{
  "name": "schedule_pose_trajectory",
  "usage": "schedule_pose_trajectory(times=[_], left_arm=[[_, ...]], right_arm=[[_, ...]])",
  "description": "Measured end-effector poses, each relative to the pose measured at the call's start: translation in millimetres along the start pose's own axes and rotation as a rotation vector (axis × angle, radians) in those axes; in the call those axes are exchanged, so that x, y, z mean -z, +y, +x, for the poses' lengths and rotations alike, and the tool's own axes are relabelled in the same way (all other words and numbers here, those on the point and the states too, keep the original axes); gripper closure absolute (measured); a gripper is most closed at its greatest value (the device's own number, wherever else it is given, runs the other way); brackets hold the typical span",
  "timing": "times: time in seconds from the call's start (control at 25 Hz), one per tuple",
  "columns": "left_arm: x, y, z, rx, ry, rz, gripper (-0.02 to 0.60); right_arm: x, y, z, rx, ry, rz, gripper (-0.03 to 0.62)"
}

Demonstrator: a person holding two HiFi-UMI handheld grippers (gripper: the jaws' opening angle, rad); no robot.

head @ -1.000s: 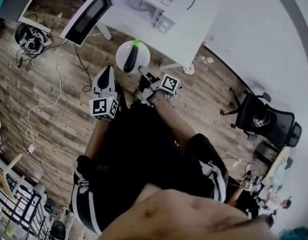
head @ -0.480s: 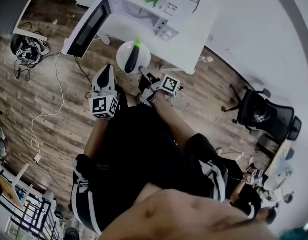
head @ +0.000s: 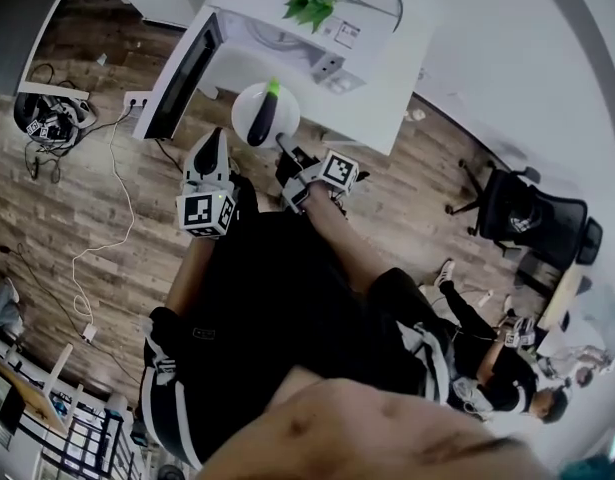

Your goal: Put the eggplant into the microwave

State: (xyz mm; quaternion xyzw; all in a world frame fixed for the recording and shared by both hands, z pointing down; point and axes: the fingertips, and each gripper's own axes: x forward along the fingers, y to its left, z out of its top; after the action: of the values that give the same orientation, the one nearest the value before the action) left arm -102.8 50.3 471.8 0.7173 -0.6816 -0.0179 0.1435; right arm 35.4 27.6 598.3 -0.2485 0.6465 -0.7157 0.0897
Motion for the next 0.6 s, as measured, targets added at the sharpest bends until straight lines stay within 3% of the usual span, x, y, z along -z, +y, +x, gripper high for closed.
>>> schedule_pose_trajectory(times=[0.6], left_arm=[[-14.1, 44.9, 40.6, 0.158, 0.031, 0.001, 0.549]], right_arm=[[-3.1, 3.5, 60.4, 0.003, -0.127, 0.02, 0.554]])
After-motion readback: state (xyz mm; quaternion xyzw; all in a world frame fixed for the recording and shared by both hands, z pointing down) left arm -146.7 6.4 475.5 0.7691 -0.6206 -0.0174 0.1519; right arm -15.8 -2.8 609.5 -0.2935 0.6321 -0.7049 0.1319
